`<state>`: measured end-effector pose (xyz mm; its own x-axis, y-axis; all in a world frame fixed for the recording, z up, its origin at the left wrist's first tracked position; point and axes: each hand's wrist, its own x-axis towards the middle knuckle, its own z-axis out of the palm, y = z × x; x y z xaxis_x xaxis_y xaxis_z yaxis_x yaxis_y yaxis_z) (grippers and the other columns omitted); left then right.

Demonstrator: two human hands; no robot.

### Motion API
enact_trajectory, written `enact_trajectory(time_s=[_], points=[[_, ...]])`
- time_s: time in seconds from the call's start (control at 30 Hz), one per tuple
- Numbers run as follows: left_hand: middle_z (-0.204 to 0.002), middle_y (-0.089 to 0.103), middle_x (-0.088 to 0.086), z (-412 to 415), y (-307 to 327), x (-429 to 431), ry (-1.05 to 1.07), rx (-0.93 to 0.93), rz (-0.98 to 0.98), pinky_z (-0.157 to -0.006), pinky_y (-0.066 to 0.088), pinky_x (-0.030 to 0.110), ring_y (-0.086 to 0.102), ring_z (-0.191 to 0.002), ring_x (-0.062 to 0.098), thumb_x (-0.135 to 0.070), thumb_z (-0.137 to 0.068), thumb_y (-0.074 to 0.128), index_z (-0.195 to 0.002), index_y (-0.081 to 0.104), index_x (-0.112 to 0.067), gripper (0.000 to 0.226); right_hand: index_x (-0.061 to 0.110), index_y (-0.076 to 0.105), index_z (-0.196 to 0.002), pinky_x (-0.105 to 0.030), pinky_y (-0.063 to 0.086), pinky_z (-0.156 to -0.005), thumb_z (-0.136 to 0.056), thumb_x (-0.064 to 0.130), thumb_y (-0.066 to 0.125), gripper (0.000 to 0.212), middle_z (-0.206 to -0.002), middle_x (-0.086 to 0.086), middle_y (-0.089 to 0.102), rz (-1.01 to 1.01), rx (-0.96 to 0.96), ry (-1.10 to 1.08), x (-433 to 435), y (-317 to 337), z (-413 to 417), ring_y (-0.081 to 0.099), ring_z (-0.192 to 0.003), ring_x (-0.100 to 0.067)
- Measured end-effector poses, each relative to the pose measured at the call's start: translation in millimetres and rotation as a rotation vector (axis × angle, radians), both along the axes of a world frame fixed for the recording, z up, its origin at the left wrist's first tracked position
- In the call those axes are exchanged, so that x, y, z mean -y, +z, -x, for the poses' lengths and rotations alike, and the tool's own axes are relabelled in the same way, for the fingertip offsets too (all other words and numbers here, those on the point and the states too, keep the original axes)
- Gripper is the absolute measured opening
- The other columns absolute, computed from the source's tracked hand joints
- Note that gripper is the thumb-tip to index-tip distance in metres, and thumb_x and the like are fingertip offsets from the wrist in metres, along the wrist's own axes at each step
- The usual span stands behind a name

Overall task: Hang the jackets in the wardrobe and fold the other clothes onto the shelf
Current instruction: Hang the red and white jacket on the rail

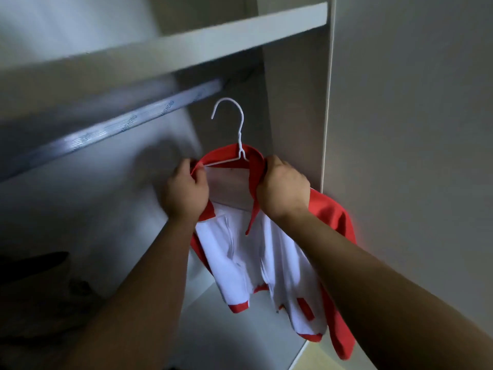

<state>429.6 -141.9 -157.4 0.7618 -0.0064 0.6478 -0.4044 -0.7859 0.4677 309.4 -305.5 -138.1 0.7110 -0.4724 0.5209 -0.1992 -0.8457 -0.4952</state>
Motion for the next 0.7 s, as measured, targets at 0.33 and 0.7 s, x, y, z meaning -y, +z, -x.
enact_trajectory(time_s=[0.33, 0.7], points=[[-0.096, 0.07, 0.023, -60, -21, -15, -0.099, 0.271, 0.283, -0.071, 0.039, 0.037, 0.063, -0.091, 0.041, -0.029, -0.104, 0.048, -0.092, 0.069, -0.004, 0.034, 0.013, 0.055, -0.104, -0.037, 0.031, -0.064, -0.091, 0.012, 0.047, 0.016, -0.105, -0.011, 0.067, 0.421, 0.284, -0.058, -20, -25, -41, 0.065, -0.092, -0.037], [-0.079, 0.071, 0.001, -54, -1, -44, -0.518, 0.113, 0.627, -0.041, 0.042, 0.018, 0.063, -0.044, 0.009, 0.001, -0.083, 0.058, -0.086, 0.07, -0.028, 0.032, 0.011, 0.055, -0.105, -0.037, 0.029, -0.068, -0.094, 0.011, 0.041, 0.018, -0.105, -0.012, 0.066, 0.512, 0.414, -0.129, -30, -13, -67, 0.063, -0.093, -0.036]])
